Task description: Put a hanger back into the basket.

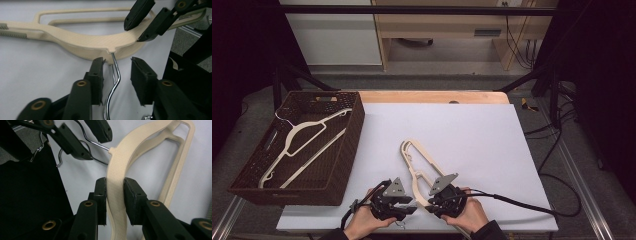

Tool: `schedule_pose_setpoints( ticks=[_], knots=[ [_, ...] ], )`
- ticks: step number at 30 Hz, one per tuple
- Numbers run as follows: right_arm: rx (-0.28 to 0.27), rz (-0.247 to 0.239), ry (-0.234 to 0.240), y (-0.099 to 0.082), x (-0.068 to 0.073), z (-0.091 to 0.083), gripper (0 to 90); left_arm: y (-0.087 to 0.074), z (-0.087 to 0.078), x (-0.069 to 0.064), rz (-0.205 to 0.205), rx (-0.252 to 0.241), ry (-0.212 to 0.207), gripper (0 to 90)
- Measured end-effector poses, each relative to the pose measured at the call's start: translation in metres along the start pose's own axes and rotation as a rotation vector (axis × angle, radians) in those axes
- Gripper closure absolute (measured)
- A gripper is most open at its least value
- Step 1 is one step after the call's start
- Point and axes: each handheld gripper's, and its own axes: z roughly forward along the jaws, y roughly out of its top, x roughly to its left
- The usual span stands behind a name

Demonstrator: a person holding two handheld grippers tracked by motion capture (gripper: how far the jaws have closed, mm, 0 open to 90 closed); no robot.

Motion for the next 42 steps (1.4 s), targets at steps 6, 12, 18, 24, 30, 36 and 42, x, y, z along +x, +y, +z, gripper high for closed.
schedule_pose_setpoints(
  ticks=[6, 12, 18, 24, 30, 36, 42],
  knots=[
    [-0.006, 0.005, 0.002, 0.000, 0.000, 0.000, 73.0, 0.001, 0.002, 0.001, 0.007, 0.028, 0.006, 79.7],
    [-0.002, -0.008, 0.005, -0.001, 0.001, -0.001, 72.6, 0.003, 0.000, -0.004, 0.045, 0.033, 0.015, 81.5],
    [-0.038, -0.034, -0.021, -0.001, 0.003, -0.001, 60.8, 0.009, -0.005, -0.006, 0.058, 0.014, 0.009, 82.9],
    [-0.046, -0.073, -0.071, -0.002, 0.003, 0.003, 62.3, 0.015, -0.010, -0.009, 0.039, -0.014, 0.004, 82.8],
    [-0.057, -0.095, -0.085, -0.001, 0.006, 0.000, 73.1, 0.018, -0.012, -0.010, 0.019, -0.049, 0.013, 81.7],
    [-0.059, -0.095, -0.084, -0.001, 0.005, -0.006, 73.8, 0.022, -0.035, -0.002, -0.019, -0.202, 0.036, 57.4],
    [-0.073, -0.091, -0.110, 0.000, 0.002, -0.018, 74.6, 0.020, -0.064, 0.012, -0.054, -0.307, 0.113, 38.6]
  ],
)
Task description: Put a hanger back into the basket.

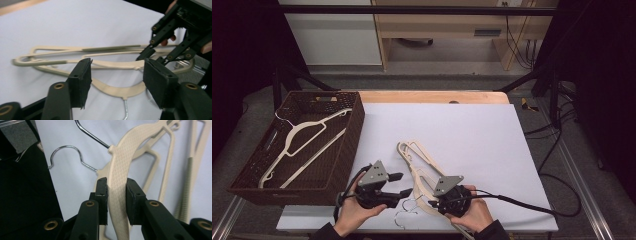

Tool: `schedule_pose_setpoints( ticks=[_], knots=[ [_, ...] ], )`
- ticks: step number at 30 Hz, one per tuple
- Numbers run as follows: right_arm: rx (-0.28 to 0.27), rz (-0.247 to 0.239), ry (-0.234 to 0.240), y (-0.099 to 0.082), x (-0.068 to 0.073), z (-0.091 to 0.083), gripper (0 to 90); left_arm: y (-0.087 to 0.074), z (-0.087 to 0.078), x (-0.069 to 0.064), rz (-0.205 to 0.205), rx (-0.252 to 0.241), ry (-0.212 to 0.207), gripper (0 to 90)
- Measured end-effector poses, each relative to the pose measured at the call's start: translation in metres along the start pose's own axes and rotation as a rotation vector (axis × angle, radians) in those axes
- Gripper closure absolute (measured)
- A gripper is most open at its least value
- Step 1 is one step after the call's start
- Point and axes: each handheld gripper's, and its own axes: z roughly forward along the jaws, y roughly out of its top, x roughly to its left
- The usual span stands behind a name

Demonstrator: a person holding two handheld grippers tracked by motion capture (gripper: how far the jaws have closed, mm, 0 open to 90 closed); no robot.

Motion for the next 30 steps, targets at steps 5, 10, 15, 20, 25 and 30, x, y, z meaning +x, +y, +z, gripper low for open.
schedule_pose_setpoints(
  ticks=[5, 10, 15, 20, 25, 30],
  knots=[
    [-0.027, 0.019, -0.042, 0.000, -0.007, -0.015, 76.0, -0.002, -0.012, 0.013, -0.033, -0.027, 0.043, 33.5],
    [-0.063, 0.055, -0.091, -0.003, -0.019, -0.032, 78.0, -0.004, -0.016, 0.019, -0.041, -0.025, 0.064, 32.3],
    [-0.088, 0.083, -0.139, -0.008, -0.031, -0.045, 80.0, -0.006, -0.016, 0.021, -0.035, -0.015, 0.068, 31.6],
    [-0.110, 0.102, -0.184, -0.011, -0.041, -0.052, 82.3, -0.008, -0.017, 0.023, -0.034, -0.018, 0.078, 29.8],
    [-0.112, 0.114, -0.254, -0.012, -0.053, -0.059, 86.1, -0.007, -0.019, 0.023, -0.024, -0.018, 0.083, 28.5],
    [-0.134, 0.136, -0.245, -0.013, -0.060, -0.062, 86.3, -0.004, -0.023, 0.023, -0.010, -0.027, 0.089, 28.1]
  ],
)
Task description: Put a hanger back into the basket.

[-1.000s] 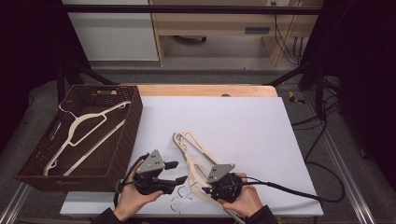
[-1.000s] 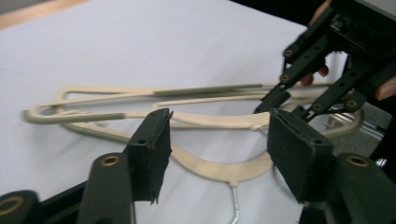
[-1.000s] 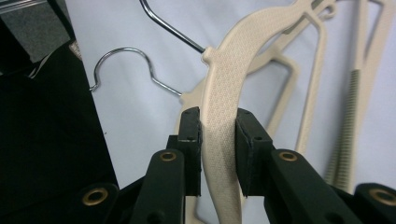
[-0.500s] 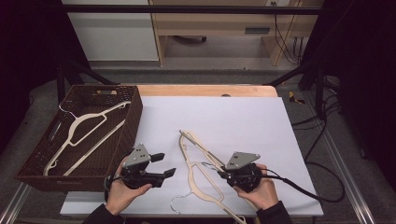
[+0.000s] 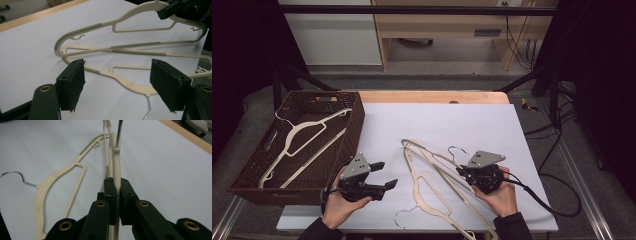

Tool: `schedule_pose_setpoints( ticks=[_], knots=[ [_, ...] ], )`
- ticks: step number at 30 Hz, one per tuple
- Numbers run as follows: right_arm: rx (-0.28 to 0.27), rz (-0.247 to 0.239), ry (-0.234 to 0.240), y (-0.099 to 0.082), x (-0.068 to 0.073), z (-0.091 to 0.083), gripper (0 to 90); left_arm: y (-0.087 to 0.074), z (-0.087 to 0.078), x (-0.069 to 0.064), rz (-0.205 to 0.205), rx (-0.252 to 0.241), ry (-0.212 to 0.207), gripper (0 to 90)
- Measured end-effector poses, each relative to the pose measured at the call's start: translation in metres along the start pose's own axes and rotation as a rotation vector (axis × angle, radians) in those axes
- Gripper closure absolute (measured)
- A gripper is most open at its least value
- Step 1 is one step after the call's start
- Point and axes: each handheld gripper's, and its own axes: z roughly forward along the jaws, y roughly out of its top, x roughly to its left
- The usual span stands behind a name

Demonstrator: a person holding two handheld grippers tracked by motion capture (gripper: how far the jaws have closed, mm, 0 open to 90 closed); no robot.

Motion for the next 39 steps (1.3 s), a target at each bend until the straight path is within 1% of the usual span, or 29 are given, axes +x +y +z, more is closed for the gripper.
schedule_pose_setpoints(
  ticks=[1, 2, 4, 5, 6, 7, 12, 16, 21, 22, 23, 25, 29, 30, 32, 34, 37, 39],
  knots=[
    [-0.002, -0.006, 0.005, 0.000, -0.001, 0.000, 86.3, 0.001, -0.001, 0.000, 0.003, -0.002, 0.001, 28.0],
    [-0.003, -0.001, 0.016, 0.001, -0.001, -0.002, 86.3, 0.001, -0.002, 0.000, 0.006, -0.005, 0.002, 27.9],
    [-0.025, 0.009, 0.059, 0.002, 0.000, -0.005, 86.3, 0.004, -0.006, 0.000, 0.015, -0.016, 0.002, 27.5],
    [-0.025, 0.009, 0.059, 0.002, 0.000, -0.005, 86.3, 0.004, -0.006, 0.000, 0.015, -0.016, 0.002, 26.7],
    [-0.046, 0.010, 0.094, 0.004, 0.002, -0.008, 86.4, 0.004, -0.006, 0.000, 0.015, -0.016, 0.001, 26.7],
    [-0.052, 0.006, 0.102, 0.005, 0.003, -0.008, 86.3, 0.005, -0.007, -0.001, 0.019, -0.016, -0.003, 26.2],
    [-0.076, -0.013, 0.212, 0.015, 0.019, -0.004, 86.3, 0.010, -0.010, -0.006, 0.058, -0.016, -0.011, 22.9],
    [-0.084, -0.029, 0.288, 0.021, 0.029, 0.003, 86.3, 0.013, -0.005, -0.012, 0.092, 0.019, -0.021, 19.8],
    [-0.075, -0.045, 0.347, 0.025, 0.040, 0.013, 86.3, 0.014, 0.008, -0.018, 0.133, 0.057, -0.044, 20.0],
    [-0.070, -0.041, 0.357, 0.026, 0.042, 0.015, 86.3, 0.014, 0.011, -0.019, 0.142, 0.070, -0.059, 21.4],
    [-0.067, -0.048, 0.364, 0.026, 0.044, 0.017, 86.3, 0.014, 0.013, -0.019, 0.149, 0.078, -0.068, 23.1],
    [-0.066, -0.054, 0.371, 0.027, 0.047, 0.019, 86.3, 0.013, 0.019, -0.021, 0.156, 0.095, -0.076, 25.9],
    [-0.063, -0.062, 0.398, 0.027, 0.050, 0.022, 86.3, 0.010, 0.028, -0.023, 0.166, 0.115, -0.109, 37.6],
    [-0.064, -0.058, 0.403, 0.027, 0.050, 0.022, 86.3, 0.010, 0.030, -0.024, 0.176, 0.121, -0.118, 42.3],
    [-0.067, -0.060, 0.414, 0.027, 0.050, 0.023, 86.3, 0.010, 0.032, -0.026, 0.189, 0.119, -0.122, 48.7],
    [-0.066, -0.065, 0.425, 0.027, 0.051, 0.023, 86.3, 0.011, 0.033, -0.027, 0.208, 0.129, -0.122, 54.4],
    [-0.059, -0.059, 0.434, 0.027, 0.053, 0.025, 86.3, 0.011, 0.034, -0.028, 0.228, 0.137, -0.110, 62.8],
    [-0.058, -0.065, 0.447, 0.027, 0.052, 0.025, 86.2, 0.011, 0.033, -0.028, 0.239, 0.142, -0.112, 65.6]
  ],
)
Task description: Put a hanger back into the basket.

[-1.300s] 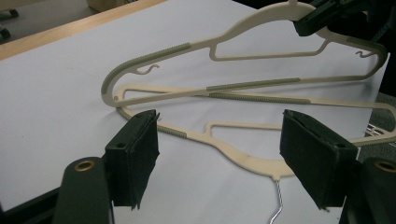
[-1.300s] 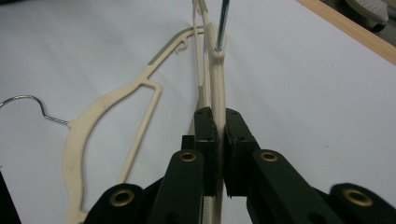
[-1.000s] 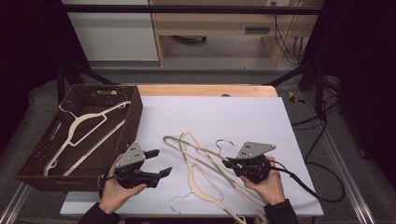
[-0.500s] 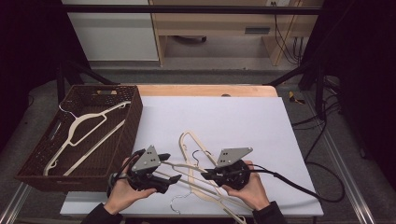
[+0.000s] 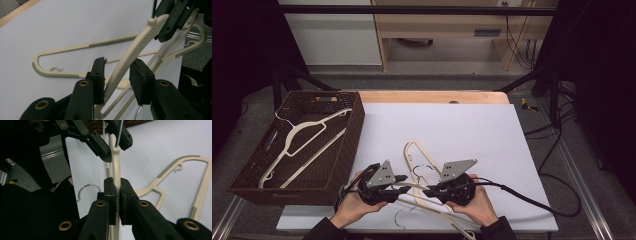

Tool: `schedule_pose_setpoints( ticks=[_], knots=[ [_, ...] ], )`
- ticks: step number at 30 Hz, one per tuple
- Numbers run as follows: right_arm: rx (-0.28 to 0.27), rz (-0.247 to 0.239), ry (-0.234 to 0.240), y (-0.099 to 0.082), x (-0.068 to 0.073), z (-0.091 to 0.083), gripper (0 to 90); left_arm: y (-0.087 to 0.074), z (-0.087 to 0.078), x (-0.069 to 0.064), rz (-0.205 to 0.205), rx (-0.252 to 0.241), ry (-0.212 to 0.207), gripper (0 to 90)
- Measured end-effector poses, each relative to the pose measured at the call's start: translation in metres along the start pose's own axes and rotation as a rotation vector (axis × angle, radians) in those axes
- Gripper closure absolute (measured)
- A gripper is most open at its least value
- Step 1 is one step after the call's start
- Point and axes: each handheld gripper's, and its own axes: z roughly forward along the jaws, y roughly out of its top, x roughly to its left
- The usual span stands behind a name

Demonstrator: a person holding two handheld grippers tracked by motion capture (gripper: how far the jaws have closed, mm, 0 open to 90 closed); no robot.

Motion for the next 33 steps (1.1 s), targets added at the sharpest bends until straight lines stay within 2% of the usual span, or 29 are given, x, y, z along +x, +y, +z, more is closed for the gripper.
schedule_pose_setpoints(
  ticks=[4, 6, 11, 16, 19, 22, 23, 25, 28, 33],
  knots=[
    [0.001, -0.003, 0.012, 0.000, -0.001, 0.000, 86.1, 0.001, -0.001, -0.004, 0.038, 0.021, 0.009, 68.6],
    [0.004, -0.001, 0.012, 0.000, -0.001, -0.001, 85.2, 0.001, -0.002, -0.005, 0.042, 0.028, 0.009, 70.4],
    [-0.023, -0.014, -0.058, 0.000, -0.001, -0.004, 76.1, 0.003, -0.006, -0.009, 0.041, 0.035, -0.027, 77.9],
    [-0.037, -0.029, -0.099, -0.001, -0.002, -0.003, 64.4, 0.004, -0.006, -0.014, 0.035, 0.038, -0.061, 83.3],
    [-0.044, -0.033, -0.120, -0.001, -0.002, -0.003, 57.4, 0.004, -0.006, -0.017, 0.017, 0.029, -0.090, 86.2],
    [-0.047, -0.024, -0.126, -0.001, -0.002, -0.004, 55.1, 0.004, -0.009, -0.016, 0.012, 0.029, -0.087, 86.5],
    [-0.053, -0.024, -0.137, -0.001, -0.002, -0.005, 52.3, 0.004, -0.009, -0.016, -0.010, 0.020, -0.080, 86.5],
    [-0.067, -0.013, -0.155, -0.001, -0.002, -0.011, 45.9, 0.004, -0.012, -0.014, -0.020, 0.019, -0.060, 86.6],
    [-0.103, 0.003, -0.182, -0.004, -0.006, -0.021, 40.8, 0.003, -0.016, -0.010, -0.060, 0.003, -0.041, 86.6],
    [-0.169, 0.055, -0.247, -0.011, -0.015, -0.041, 32.6, 0.004, -0.025, -0.006, -0.090, -0.018, -0.018, 86.6]
  ],
)
